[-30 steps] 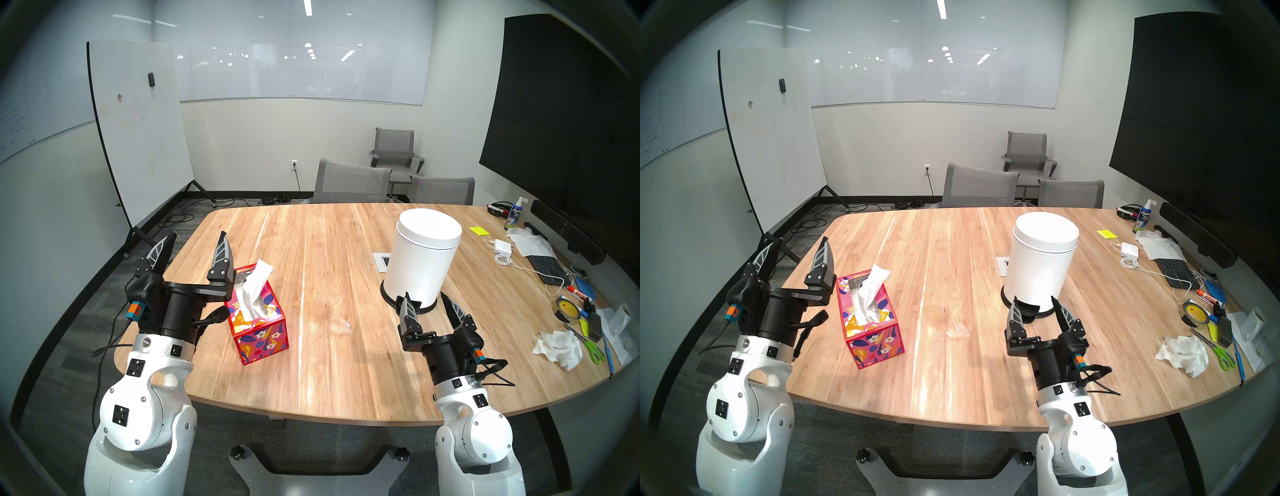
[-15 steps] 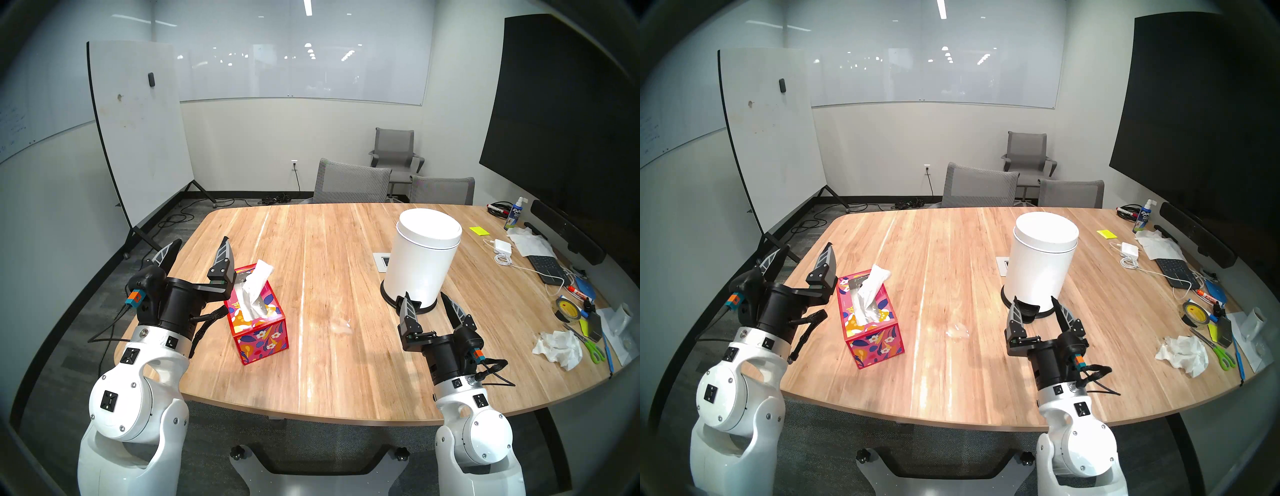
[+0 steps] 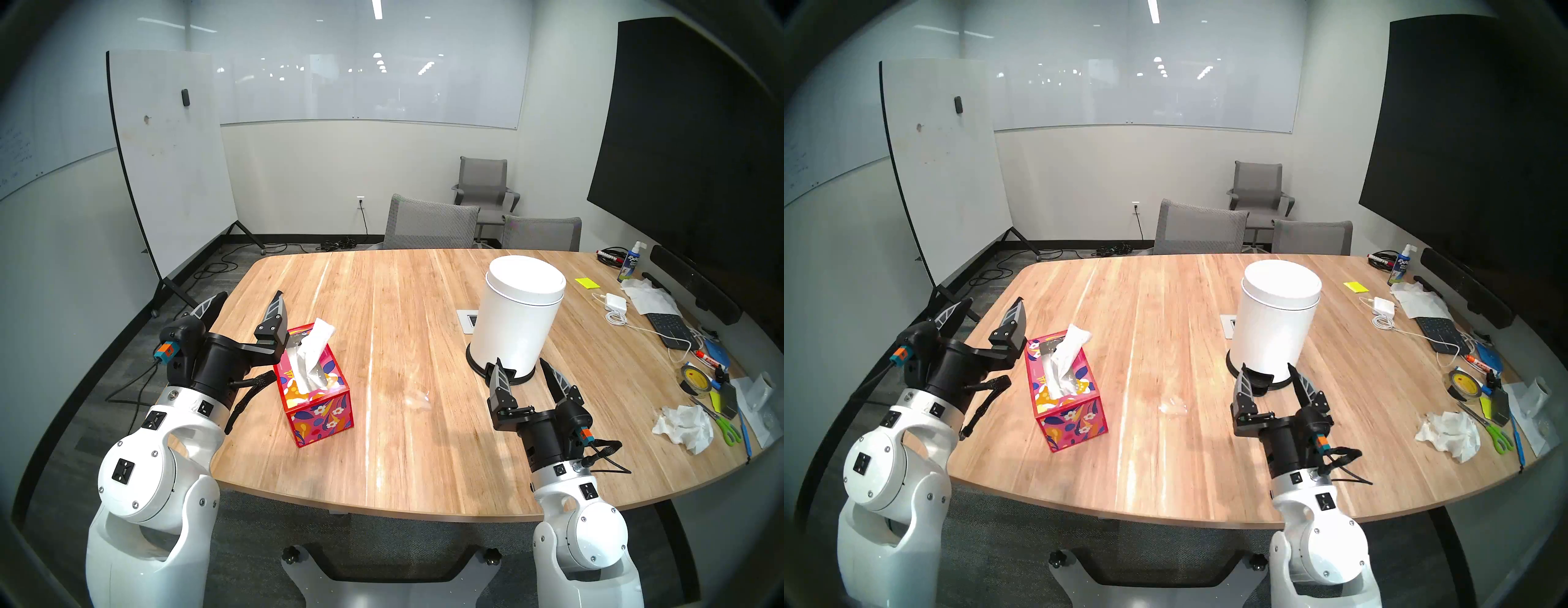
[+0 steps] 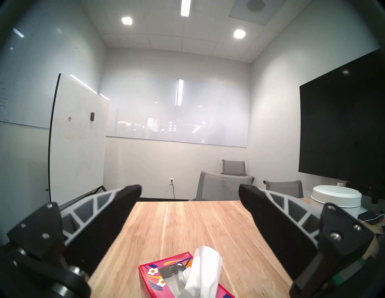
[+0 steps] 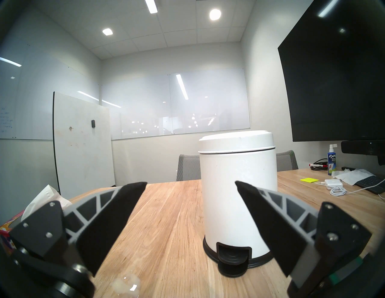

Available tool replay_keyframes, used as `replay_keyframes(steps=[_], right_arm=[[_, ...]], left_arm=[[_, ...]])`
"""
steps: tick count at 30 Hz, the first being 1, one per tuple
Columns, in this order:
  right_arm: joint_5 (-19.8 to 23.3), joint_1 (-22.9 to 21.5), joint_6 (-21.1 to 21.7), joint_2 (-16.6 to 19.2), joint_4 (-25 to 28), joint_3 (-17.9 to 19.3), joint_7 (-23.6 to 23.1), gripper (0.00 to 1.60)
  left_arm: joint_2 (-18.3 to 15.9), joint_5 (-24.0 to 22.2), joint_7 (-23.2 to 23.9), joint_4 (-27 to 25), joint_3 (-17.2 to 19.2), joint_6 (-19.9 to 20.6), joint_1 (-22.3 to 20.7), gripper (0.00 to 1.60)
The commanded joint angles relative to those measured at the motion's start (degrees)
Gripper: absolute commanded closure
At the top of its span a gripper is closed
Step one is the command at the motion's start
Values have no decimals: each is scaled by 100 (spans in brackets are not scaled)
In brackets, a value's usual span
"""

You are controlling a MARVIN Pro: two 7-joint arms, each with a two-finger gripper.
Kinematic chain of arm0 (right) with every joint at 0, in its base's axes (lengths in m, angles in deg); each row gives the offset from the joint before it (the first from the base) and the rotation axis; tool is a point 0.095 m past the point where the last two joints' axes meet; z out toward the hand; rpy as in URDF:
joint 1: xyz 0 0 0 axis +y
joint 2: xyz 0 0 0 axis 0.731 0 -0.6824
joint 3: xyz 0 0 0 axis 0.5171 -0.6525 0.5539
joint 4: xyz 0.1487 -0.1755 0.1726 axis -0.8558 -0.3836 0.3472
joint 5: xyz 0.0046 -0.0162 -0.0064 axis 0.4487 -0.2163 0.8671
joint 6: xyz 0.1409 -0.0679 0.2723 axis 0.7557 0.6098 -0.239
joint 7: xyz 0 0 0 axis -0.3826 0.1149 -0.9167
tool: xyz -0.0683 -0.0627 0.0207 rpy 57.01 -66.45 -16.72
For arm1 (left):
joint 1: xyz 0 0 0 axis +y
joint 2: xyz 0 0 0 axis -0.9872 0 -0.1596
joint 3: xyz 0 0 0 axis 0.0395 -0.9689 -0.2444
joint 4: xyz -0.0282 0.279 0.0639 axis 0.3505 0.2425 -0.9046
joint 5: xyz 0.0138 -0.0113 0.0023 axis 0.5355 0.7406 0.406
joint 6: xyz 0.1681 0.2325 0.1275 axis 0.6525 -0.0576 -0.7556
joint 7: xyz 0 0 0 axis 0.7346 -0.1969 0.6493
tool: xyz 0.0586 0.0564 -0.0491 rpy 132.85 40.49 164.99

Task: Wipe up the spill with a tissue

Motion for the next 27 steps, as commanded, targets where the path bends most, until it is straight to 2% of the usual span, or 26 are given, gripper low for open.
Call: replay_keyframes(steps=[1, 27], right_arm=[[-4, -15, -17, 13, 105, 3, -11, 0], [-4, -15, -18, 12, 104, 3, -11, 0]], left_arm=[[-139, -66, 50, -174, 72, 297, -265, 0], [-235, -468, 130, -174, 250, 1467, -791, 0]])
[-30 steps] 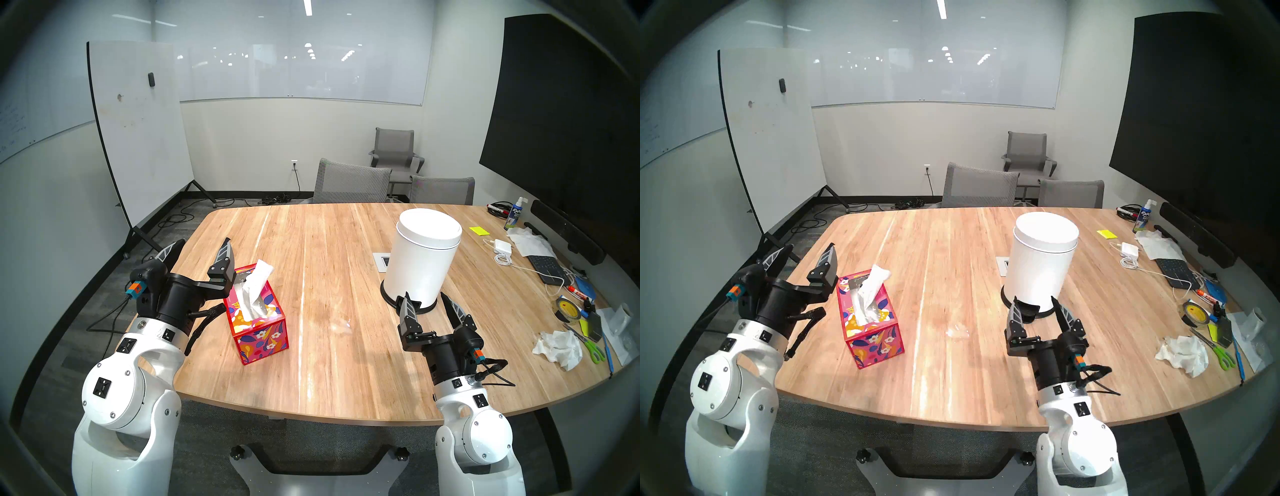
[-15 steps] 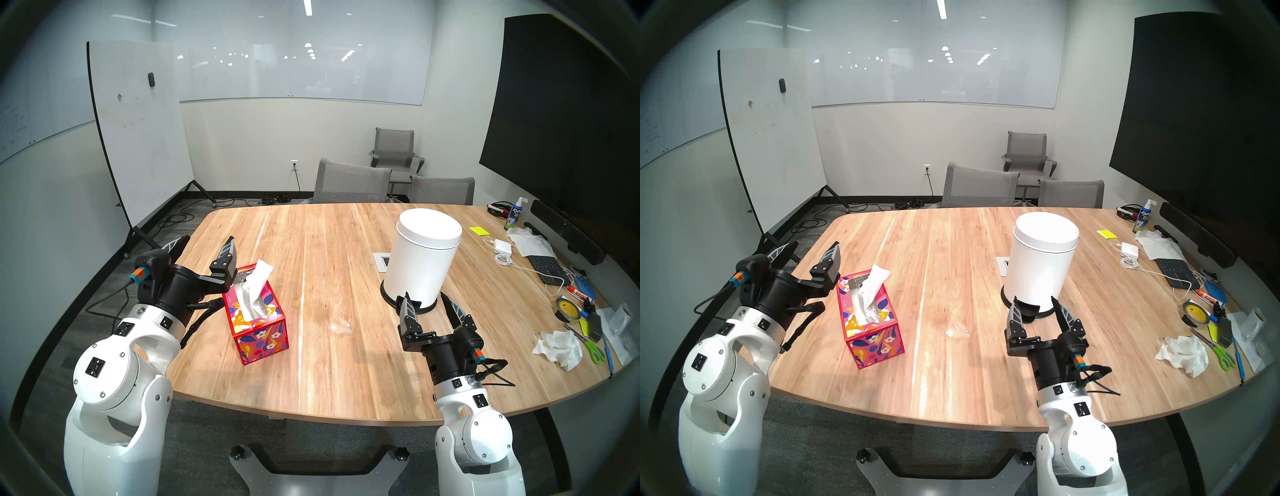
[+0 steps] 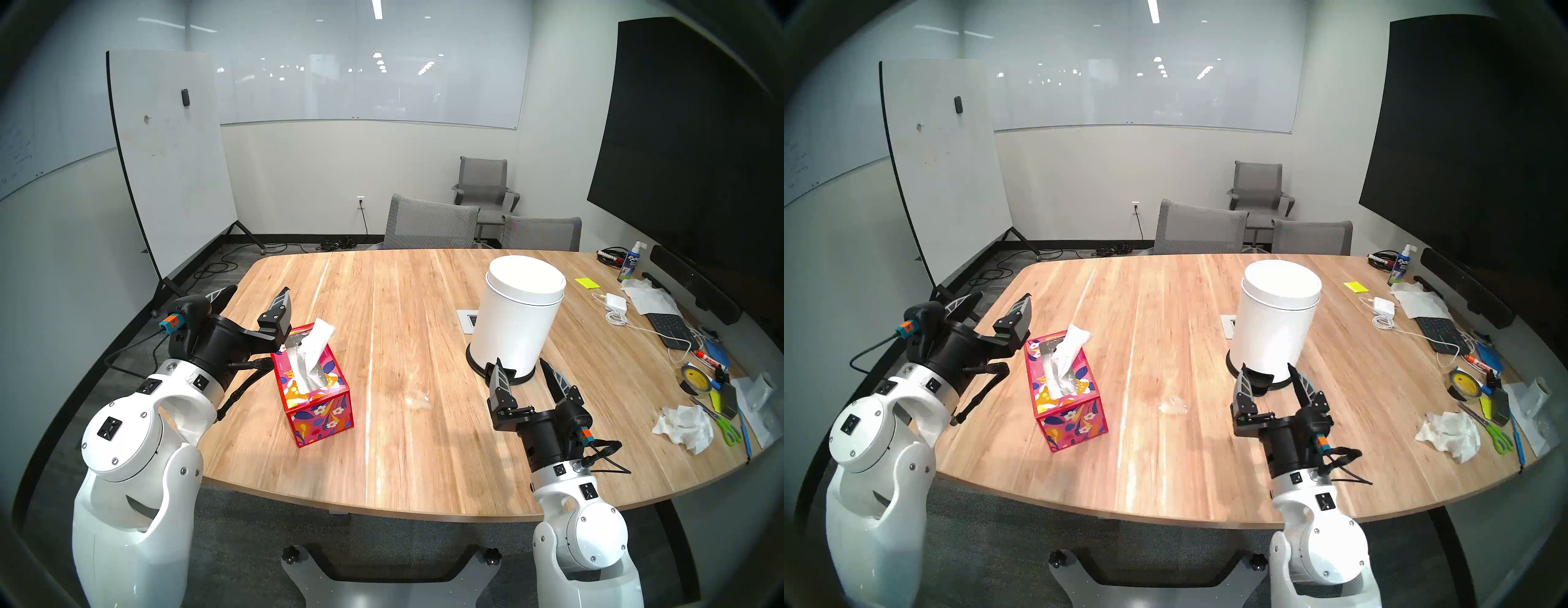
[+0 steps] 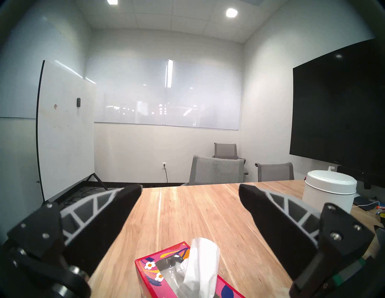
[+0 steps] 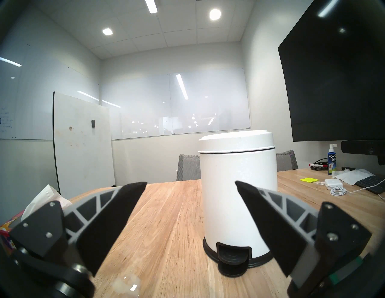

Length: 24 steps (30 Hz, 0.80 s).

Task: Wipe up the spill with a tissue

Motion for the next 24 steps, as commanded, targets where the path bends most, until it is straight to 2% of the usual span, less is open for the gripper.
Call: replay_keyframes(steps=[1, 14, 24], right_arm=[[-4, -16, -19, 13, 106, 3, -11, 0], [-4, -19, -21, 12, 101, 3, -10, 0], [-4, -20, -22, 11, 99, 3, -11, 0]], left_arm=[[66, -150, -121, -170, 11, 378, -247, 0], [96, -362, -417, -170, -21, 1320, -705, 0], [-194, -309, -453, -170, -73, 1819, -1065, 0]])
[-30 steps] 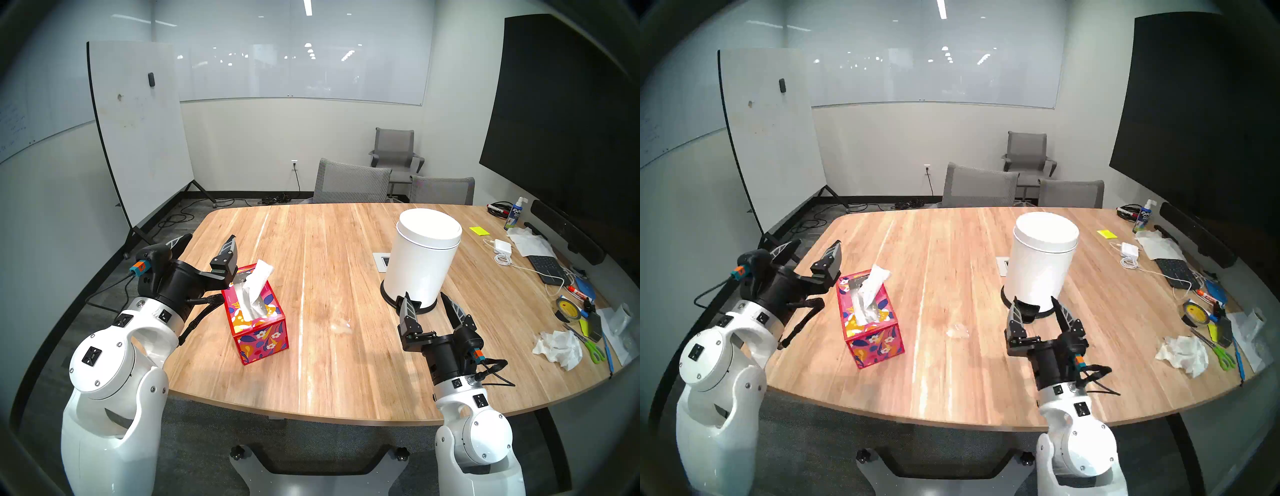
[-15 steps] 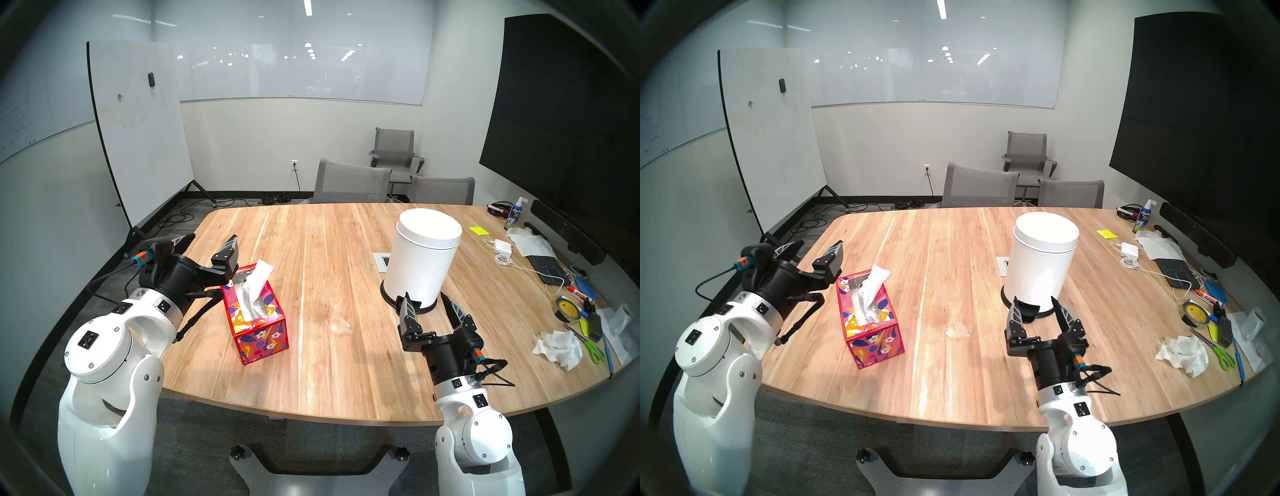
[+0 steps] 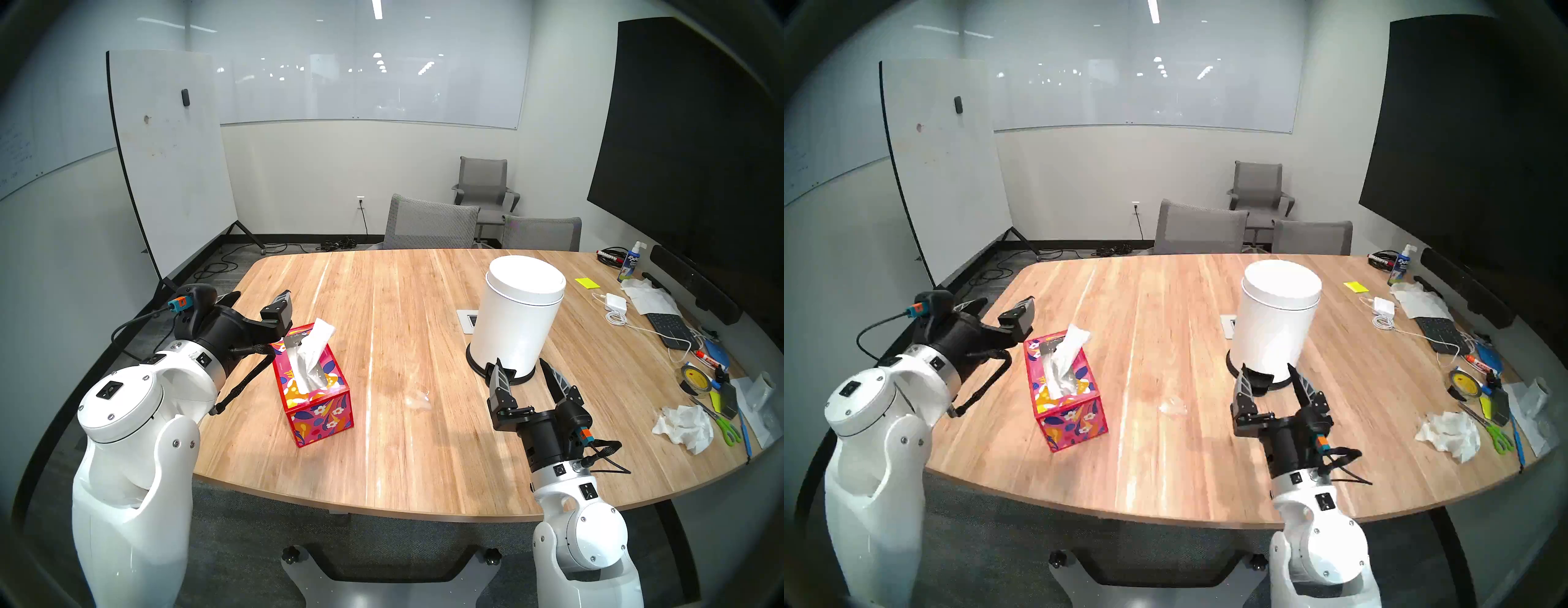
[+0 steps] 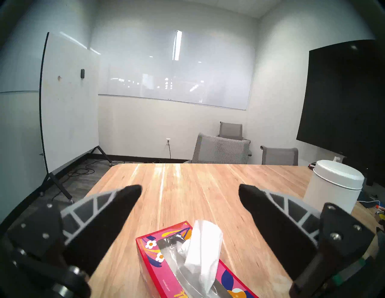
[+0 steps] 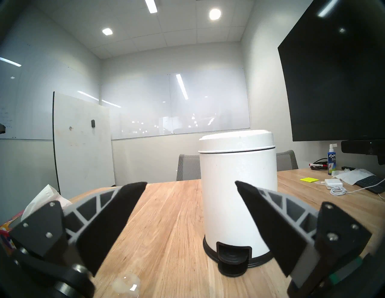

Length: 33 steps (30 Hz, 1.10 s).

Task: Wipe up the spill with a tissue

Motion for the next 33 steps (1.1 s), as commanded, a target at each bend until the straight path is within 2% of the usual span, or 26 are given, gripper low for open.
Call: replay_keyframes(steps=[1, 6, 15, 33], right_arm=[[-4, -19, -22, 13, 105, 3, -11, 0], [-4, -19, -22, 13, 106, 3, -11, 0], [-4, -17, -21, 13, 108, 3, -11, 0], [-5, -16, -20, 13, 111, 3, -12, 0]], left_arm=[[-261, 48, 43, -167, -39, 249, -392, 0], [-422, -10, 86, -167, -33, 571, -590, 0], [-394, -71, 57, -167, -32, 993, -786, 0], [-400, -271, 91, -167, 57, 1516, -1009, 0]])
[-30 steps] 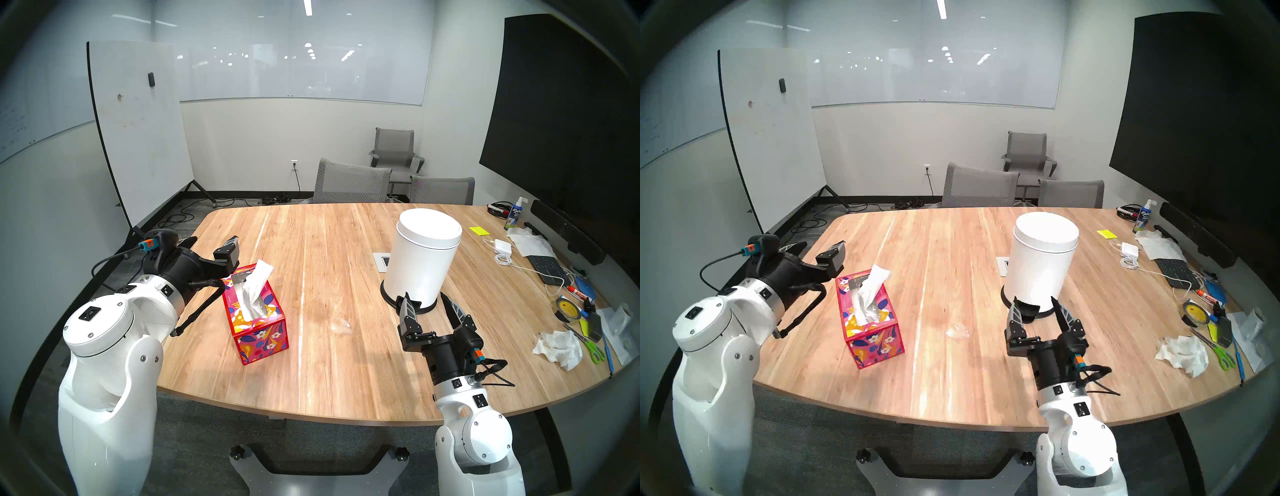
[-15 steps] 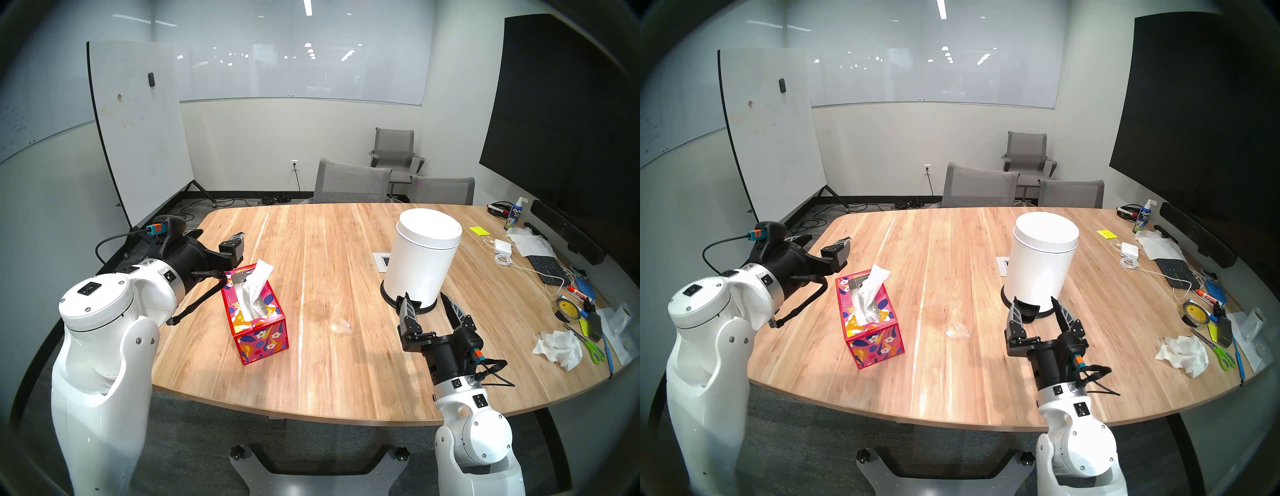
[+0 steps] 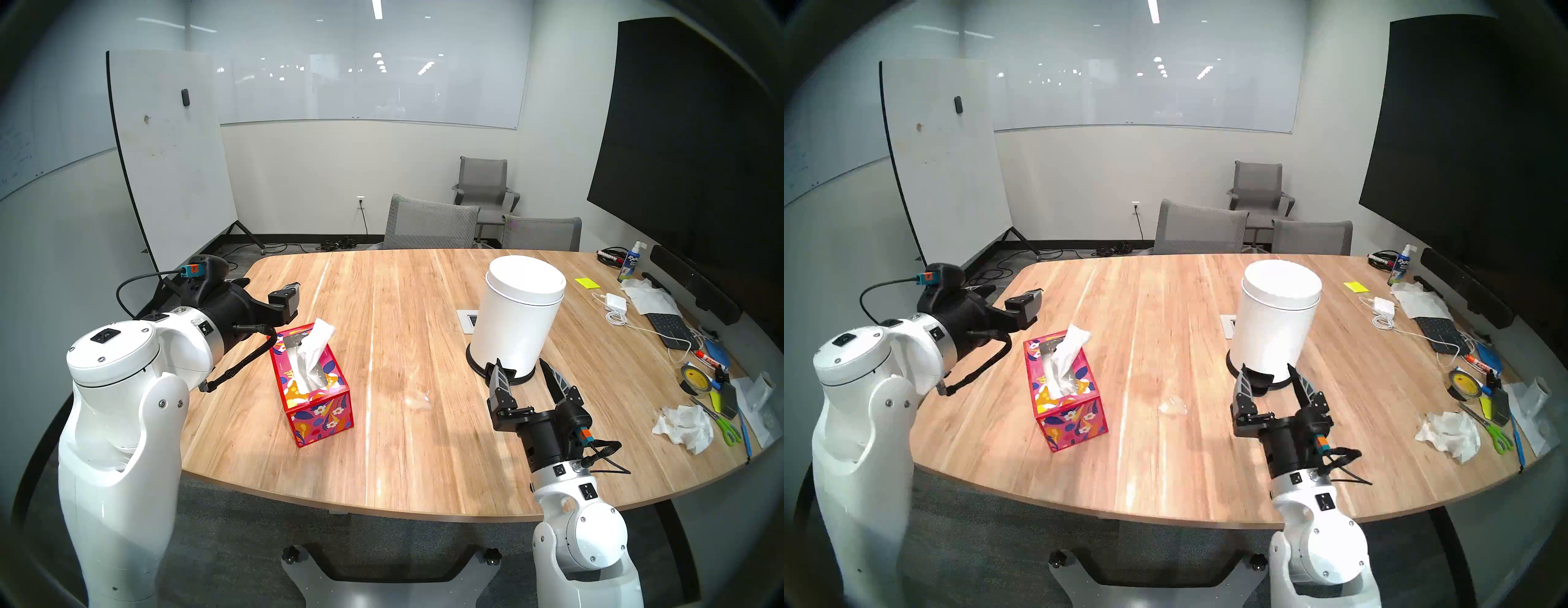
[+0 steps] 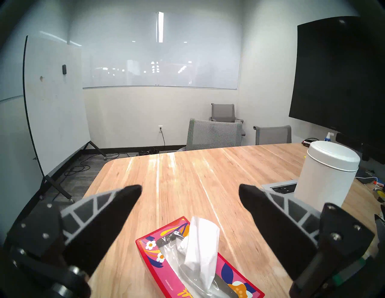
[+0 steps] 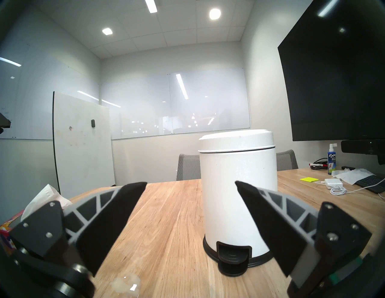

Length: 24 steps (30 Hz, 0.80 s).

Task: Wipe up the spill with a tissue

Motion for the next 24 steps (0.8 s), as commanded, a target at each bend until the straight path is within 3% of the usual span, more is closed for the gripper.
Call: replay_keyframes(steps=[1, 24], right_arm=[[-5, -16, -20, 14, 116, 3, -12, 0], [-5, -15, -19, 14, 117, 4, -12, 0]], left_arm=[[10, -56, -11, -151, 34, 110, -165, 0], [-15, -67, 144, -151, 114, -132, -48, 0]])
